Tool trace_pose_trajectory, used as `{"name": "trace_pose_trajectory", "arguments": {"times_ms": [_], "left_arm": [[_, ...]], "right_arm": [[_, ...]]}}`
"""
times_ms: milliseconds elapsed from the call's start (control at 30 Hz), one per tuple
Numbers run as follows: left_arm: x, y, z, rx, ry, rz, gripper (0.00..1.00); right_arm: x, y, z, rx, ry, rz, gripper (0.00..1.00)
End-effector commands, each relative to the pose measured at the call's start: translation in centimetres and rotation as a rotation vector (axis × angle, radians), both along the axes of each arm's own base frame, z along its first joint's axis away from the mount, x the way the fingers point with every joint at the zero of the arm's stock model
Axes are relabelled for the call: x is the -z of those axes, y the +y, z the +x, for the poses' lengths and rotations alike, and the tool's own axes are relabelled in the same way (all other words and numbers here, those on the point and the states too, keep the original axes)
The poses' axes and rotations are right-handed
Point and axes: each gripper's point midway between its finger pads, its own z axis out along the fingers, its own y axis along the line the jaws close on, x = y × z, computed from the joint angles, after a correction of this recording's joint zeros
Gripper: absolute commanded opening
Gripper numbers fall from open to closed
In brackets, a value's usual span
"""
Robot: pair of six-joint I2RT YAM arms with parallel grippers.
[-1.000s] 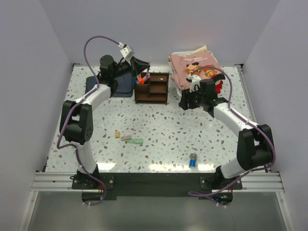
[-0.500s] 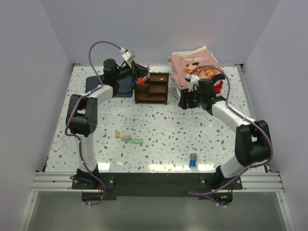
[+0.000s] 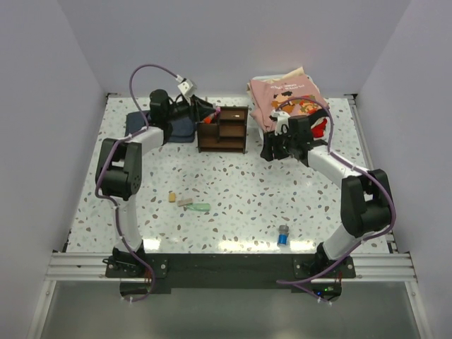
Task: Sort the stationery into containers
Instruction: Place the pen in the storage box, then move the stationery to the center of the board.
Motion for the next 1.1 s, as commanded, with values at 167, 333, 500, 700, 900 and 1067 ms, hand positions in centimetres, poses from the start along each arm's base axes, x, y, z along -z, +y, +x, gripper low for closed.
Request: {"name": "trace_pose_trajectory", "arguments": {"times_ms": [167,333,500,700,900,1067], "left_arm": [[-8.2,1.8,-1.6,-0.022,-0.196,0.031,0.43],[-15.6,2.2,-3.9,-0.023,-0.319,0.017,0.48],[-17.5,3.9,-8.4,-0.065,-0.307,0.132,0.54],[-10.5,8.1,-14.4,-0.198,-0.114,0.360,0.64],[-4.4,11.4,-18.1,-0.327,0.146,0.439,0.70],[-2.3,12.2,-20.8,-0.323,0.201,0.478,0.70]], "right_arm": [[-4.1,1.1,2.8,-0.004,-0.112,0.061,0.58],[-5.0,1.5,2.9,-0.023,-0.125,0.079,0.58],[-6.0,2.3,1.4,-0.110,-0.150,0.096,0.58],[-6.8,3.2,-1.7,-0.289,-0.236,-0.010,0.56],[-4.7,5.7,-6.7,-0.493,-0.243,-0.137,0.56],[-3.1,3.9,-12.0,-0.850,-0.232,-0.294,0.54]]}}
